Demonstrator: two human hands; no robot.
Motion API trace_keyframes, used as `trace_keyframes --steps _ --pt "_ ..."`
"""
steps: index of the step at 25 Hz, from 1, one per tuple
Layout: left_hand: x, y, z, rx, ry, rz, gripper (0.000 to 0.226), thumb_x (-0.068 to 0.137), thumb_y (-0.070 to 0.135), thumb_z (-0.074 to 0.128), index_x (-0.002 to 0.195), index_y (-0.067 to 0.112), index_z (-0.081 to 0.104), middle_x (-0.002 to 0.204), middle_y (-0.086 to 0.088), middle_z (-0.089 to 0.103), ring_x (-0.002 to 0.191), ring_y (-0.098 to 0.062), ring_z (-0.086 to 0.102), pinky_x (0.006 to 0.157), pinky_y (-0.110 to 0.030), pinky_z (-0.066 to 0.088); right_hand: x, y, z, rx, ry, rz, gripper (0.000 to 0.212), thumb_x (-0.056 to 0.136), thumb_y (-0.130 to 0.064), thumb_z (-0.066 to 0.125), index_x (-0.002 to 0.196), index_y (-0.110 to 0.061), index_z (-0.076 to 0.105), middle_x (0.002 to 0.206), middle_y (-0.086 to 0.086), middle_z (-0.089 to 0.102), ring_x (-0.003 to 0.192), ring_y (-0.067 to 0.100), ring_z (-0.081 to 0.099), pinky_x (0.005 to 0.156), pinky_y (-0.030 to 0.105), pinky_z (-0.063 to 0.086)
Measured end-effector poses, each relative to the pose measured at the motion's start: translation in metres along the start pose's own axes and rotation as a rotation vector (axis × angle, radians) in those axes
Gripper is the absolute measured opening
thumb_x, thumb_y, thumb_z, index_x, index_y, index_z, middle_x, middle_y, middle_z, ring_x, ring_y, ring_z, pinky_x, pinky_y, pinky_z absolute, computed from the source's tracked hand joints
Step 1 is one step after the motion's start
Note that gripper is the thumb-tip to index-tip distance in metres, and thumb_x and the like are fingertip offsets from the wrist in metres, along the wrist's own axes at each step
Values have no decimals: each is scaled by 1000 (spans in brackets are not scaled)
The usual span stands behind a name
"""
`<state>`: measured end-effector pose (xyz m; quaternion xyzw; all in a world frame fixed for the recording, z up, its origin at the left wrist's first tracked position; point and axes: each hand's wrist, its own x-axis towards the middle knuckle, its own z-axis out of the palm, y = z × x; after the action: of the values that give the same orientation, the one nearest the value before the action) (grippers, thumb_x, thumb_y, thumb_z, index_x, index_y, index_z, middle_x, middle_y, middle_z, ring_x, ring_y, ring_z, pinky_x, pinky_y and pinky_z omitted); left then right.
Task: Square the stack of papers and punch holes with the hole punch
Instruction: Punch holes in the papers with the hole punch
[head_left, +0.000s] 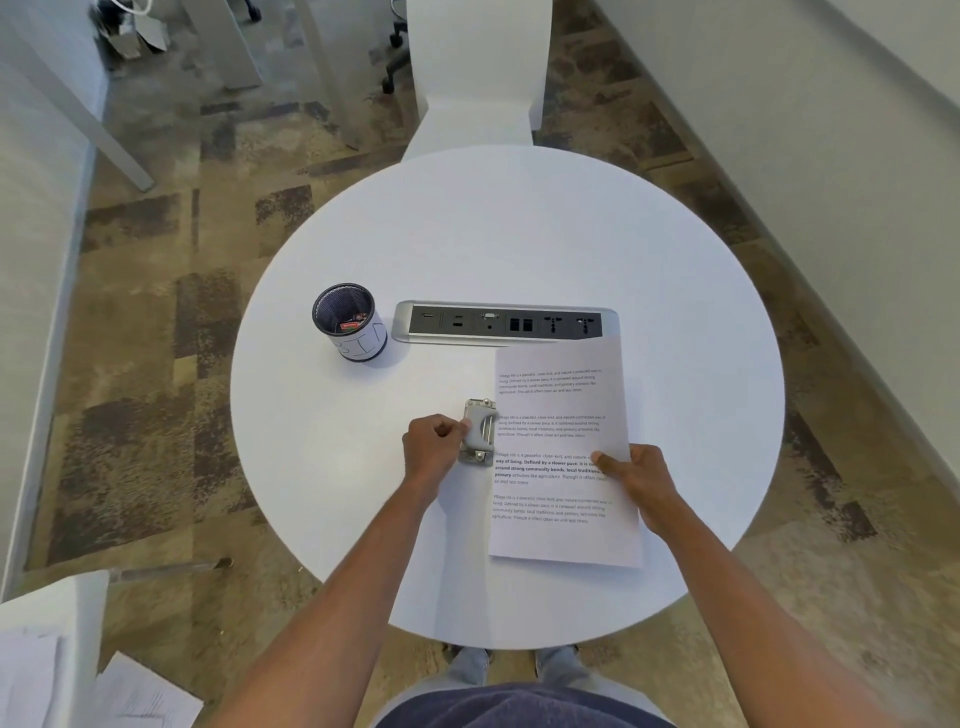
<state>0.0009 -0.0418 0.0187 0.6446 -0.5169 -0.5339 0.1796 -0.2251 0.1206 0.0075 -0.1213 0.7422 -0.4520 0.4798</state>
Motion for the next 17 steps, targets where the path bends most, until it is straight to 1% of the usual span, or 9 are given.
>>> trace_keyframes --steps 3,6,8,10,12,15,17 --pt "1 0 -1 16 -5 11 21 82 20 73 68 6 67 65 -5 64 64 -21 54 66 -30 44 1 2 5 -2 2 5 3 84 -6 73 87 -8 75 88 11 78 77 29 75 76 42 61" --pt "1 -1 0 56 0 32 21 81 21 73 72 2 69 68 -5 65 65 -18 53 64 -27 42 0 2 10 9 -3 -3 4 84 -7 74 83 -11 75 84 5 79 70 21 76 64 31 61" --pt "2 -2 -1 78 -2 47 20 81 21 73 74 2 70 71 -4 67 67 -16 54 64 -27 41 0 1 14 16 -8 -10 4 84 -7 74 83 -10 75 81 2 80 69 19 76 59 27 60" --pt "3 -2 -2 82 -13 54 19 80 21 73 75 3 70 72 -4 68 68 -16 56 65 -27 42 0 1 16 25 -14 -15 4 84 -6 73 87 -9 75 81 2 80 70 19 76 61 29 61" --pt "3 -1 -3 85 -23 65 16 80 21 73 74 7 70 70 1 68 69 -15 58 64 -25 43 1 0 19 27 -11 -12 6 84 -7 73 90 -8 75 83 4 80 72 22 76 67 33 62" --pt "3 -1 -4 96 -31 85 13 81 21 73 71 13 69 67 5 66 70 -15 60 63 -24 43 1 1 24 21 -8 2 9 85 -7 73 94 -6 75 90 12 78 80 30 75 79 43 61" --pt "4 -1 -4 106 -35 83 15 80 24 74 70 15 68 67 5 67 73 -18 63 62 -23 44 2 1 26 16 -8 9 13 85 -8 73 97 -3 74 95 16 77 86 33 75 83 48 60"
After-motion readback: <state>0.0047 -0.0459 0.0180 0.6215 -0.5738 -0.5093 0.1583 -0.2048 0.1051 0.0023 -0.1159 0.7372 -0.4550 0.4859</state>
